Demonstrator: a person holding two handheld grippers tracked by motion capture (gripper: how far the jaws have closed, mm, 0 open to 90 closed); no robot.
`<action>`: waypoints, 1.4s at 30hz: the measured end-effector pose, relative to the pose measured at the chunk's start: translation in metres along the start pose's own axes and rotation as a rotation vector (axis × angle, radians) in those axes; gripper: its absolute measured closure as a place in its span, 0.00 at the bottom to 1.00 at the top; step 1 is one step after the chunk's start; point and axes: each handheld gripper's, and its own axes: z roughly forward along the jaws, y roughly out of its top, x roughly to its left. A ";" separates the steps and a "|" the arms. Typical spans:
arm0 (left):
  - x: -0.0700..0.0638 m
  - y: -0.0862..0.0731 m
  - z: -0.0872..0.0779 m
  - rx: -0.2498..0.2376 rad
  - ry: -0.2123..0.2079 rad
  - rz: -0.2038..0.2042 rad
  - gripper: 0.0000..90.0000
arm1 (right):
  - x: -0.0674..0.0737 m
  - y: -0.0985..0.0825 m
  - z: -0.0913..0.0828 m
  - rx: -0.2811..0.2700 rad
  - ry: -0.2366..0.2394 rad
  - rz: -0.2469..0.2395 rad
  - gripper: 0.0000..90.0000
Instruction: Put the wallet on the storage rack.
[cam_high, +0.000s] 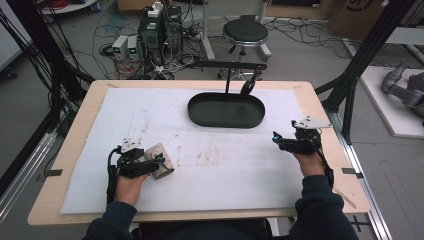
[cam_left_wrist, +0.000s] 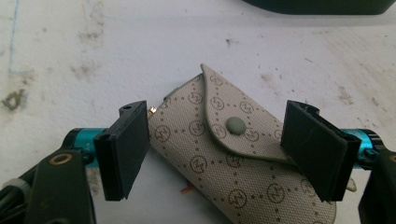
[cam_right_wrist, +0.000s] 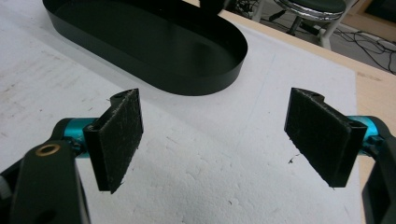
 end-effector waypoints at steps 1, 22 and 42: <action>0.000 0.000 0.000 0.000 0.000 0.000 0.26 | 0.000 0.000 0.000 -0.001 -0.001 -0.004 0.22; -0.012 0.000 0.019 0.064 -0.043 -0.023 0.19 | 0.003 0.000 0.000 0.013 -0.003 -0.010 0.22; -0.032 0.014 0.033 0.081 -0.043 0.096 0.24 | 0.003 -0.001 0.001 0.025 0.001 -0.002 0.22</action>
